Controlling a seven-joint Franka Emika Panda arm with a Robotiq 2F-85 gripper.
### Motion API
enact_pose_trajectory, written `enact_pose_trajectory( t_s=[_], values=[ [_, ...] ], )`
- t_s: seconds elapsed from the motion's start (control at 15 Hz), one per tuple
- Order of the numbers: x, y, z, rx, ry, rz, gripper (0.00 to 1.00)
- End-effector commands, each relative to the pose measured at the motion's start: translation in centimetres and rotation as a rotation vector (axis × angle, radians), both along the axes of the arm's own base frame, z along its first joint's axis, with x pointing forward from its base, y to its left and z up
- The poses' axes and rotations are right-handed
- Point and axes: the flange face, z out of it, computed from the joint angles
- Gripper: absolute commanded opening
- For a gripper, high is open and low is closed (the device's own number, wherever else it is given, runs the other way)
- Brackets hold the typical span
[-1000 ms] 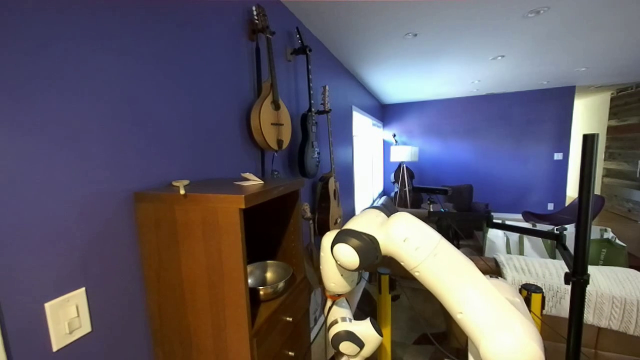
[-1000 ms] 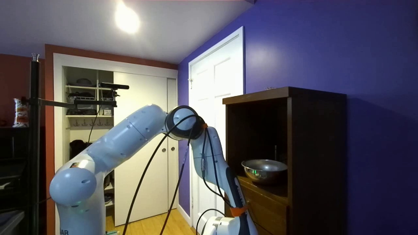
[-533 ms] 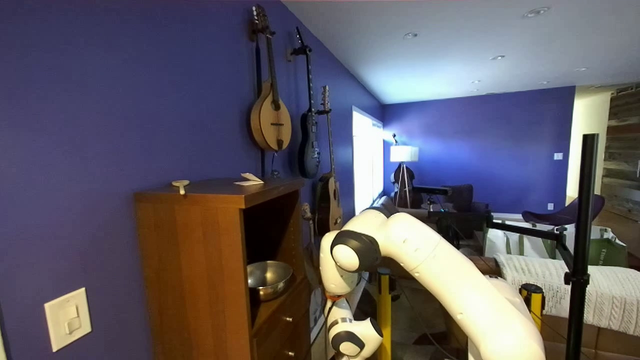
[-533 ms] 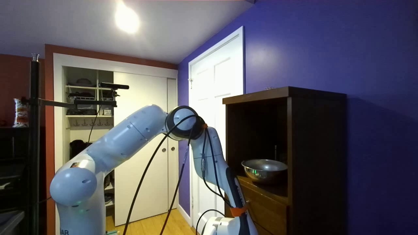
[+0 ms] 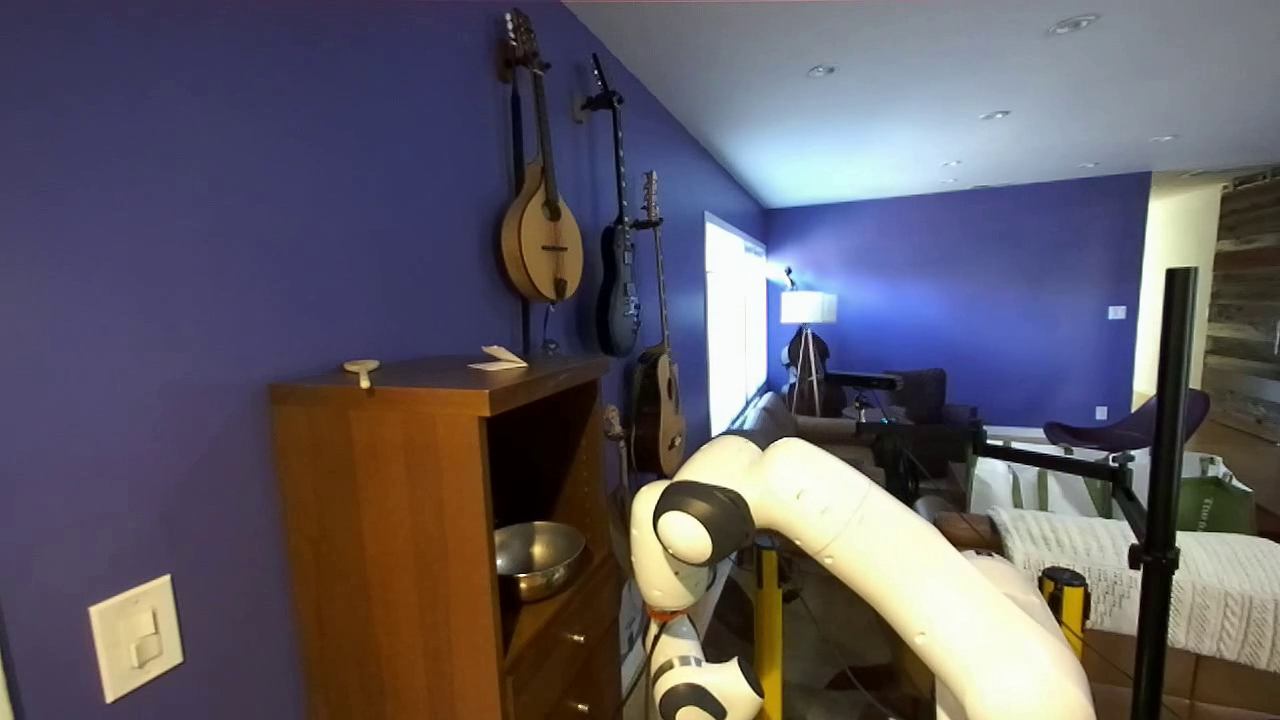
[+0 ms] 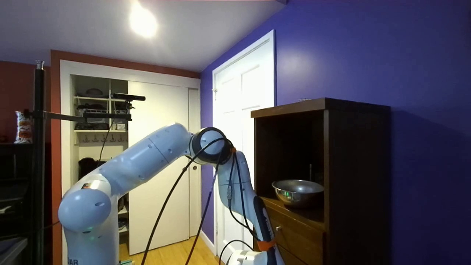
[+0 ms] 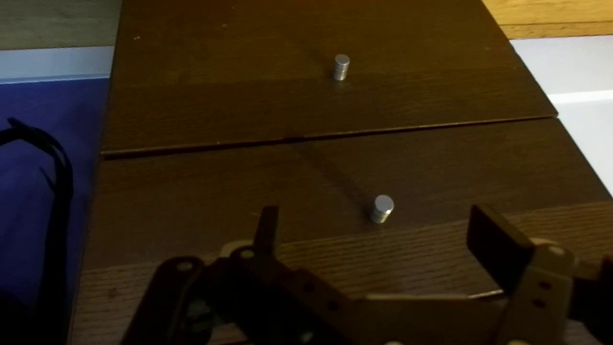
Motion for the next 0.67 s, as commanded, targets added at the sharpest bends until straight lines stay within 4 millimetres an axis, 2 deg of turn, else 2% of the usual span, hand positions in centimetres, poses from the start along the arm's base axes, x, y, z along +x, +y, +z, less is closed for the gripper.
enact_pose_trajectory(
  t_s=[0.0, 0.13, 0.2, 0.6],
  values=[
    [0.9, 0.9, -1.8, 0.014, -0.034, -0.038, 1.0],
    [1.3, 1.2, -2.3, 0.013, -0.055, -0.054, 1.0],
    [1.9, -0.3, -1.9, 0.021, -0.06, -0.055, 1.0],
    [4.1, -2.2, -2.1, 0.022, -0.117, -0.097, 1.0]
  ],
)
